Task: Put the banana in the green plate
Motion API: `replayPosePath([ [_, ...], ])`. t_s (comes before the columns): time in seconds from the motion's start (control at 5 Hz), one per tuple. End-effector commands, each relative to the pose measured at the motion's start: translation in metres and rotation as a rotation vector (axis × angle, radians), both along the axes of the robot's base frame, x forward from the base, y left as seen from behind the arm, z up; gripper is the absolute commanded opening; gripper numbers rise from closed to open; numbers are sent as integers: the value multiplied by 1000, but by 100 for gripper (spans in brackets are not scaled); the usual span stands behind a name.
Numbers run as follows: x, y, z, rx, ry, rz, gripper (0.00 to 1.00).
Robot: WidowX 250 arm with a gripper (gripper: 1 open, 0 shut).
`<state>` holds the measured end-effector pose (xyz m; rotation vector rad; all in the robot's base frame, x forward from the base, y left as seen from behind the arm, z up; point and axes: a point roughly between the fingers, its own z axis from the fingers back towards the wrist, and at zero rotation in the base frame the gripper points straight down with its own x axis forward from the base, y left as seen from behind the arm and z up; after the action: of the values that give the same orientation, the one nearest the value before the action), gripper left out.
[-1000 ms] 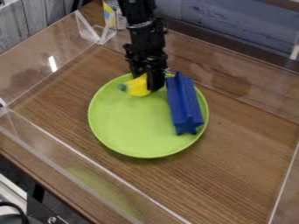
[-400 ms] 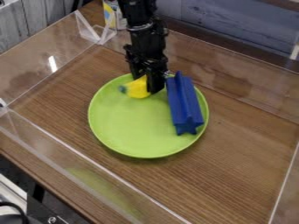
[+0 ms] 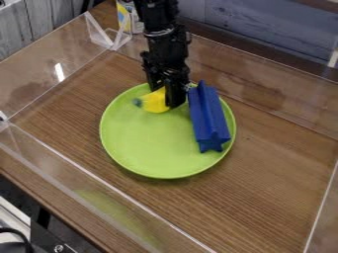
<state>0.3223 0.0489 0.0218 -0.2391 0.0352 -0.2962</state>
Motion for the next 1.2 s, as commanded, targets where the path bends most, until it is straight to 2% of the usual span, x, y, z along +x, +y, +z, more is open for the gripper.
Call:
replayPosePath([
  [0.0,-10,-8,-4,-5,30,-28,0],
  [1.0,-29,-21,-11,-27,99,-74,0],
])
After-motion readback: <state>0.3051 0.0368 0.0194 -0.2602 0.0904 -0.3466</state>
